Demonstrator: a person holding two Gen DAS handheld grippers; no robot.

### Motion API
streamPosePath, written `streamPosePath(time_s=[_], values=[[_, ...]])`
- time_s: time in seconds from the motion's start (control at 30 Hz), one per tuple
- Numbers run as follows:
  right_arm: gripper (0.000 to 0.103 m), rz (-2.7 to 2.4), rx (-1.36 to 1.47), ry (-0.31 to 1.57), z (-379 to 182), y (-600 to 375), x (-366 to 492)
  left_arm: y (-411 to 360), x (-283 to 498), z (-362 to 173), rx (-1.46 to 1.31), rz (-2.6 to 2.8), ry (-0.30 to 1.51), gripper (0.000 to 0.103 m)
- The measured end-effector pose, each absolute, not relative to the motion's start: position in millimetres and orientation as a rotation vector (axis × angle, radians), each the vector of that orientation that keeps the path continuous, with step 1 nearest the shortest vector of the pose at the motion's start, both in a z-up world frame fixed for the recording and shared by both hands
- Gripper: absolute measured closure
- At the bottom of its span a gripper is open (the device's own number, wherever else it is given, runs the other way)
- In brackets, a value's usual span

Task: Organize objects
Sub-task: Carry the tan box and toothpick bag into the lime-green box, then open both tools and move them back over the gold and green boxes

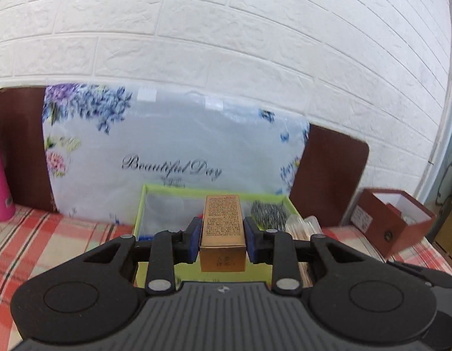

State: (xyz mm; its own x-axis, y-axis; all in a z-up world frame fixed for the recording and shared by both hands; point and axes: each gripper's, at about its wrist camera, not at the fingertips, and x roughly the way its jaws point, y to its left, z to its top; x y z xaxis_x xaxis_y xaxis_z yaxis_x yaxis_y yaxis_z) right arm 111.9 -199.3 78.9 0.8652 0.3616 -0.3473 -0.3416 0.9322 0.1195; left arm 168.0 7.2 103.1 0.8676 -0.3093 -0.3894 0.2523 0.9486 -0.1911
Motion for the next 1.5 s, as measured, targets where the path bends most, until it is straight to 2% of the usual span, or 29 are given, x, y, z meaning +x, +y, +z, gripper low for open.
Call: streamPosePath(time_s=[0.23,0.43,0.5,0.53,0.6,0.83,0.87,0.9,0.93,0.97,1.03,1.1,1.23,1.5], values=[[0.083,0.301,0.042,0.382,68.7,-196.2,179.4,-2.7,236.5,88.0,-0.123,-0.267,0.488,0.072],[0.081,0.299,0.001,0.439,36.4,-185.6,228.0,-14.2,270.6,57.0,-0.068,-0.246,0.528,0.071],[0.079,0.296,-0.009,0.463,24.9,-182.7,237.5,-14.7,276.6,47.4,-0.044,-0.215,0.527,0.058],[0.074,0.292,-0.013,0.471,20.7,-182.0,240.6,-14.4,278.6,44.1,-0.038,-0.209,0.527,0.047],[0.07,0.288,-0.018,0.471,13.7,-181.3,243.9,-13.6,280.9,38.8,-0.025,-0.219,0.526,0.047],[0.067,0.29,-0.088,0.477,9.3,-173.0,243.5,-11.2,285.9,26.3,-0.043,-0.21,0.567,0.045],[0.065,0.297,-0.091,0.48,12.3,-173.5,241.8,-9.8,282.5,29.1,-0.056,-0.207,0.565,0.039],[0.057,0.299,-0.09,0.474,15.2,-175.0,238.6,-8.1,278.1,33.3,-0.069,-0.199,0.557,0.034],[0.045,0.292,-0.085,0.452,20.5,-177.8,233.1,-6.3,270.6,39.4,-0.08,-0.191,0.537,0.027],[0.039,0.278,-0.081,0.424,25.2,-180.5,226.5,-3.8,262.8,44.9,-0.088,-0.189,0.512,0.024],[0.014,0.256,-0.067,0.366,35.1,-187.9,209.5,1.6,244.4,56.3,-0.106,-0.182,0.467,0.021],[0.0,0.253,-0.04,0.325,43.2,-196.1,190.4,6.3,225.1,64.6,-0.126,-0.18,0.449,0.017],[0.0,0.305,0.04,0.336,50.5,-207.0,153.7,9.0,187.6,68.2,-0.165,-0.181,0.465,0.009],[0.0,0.29,0.097,0.42,32.9,-224.8,91.7,-2.3,129.2,40.5,-0.137,-0.148,0.586,0.008]])
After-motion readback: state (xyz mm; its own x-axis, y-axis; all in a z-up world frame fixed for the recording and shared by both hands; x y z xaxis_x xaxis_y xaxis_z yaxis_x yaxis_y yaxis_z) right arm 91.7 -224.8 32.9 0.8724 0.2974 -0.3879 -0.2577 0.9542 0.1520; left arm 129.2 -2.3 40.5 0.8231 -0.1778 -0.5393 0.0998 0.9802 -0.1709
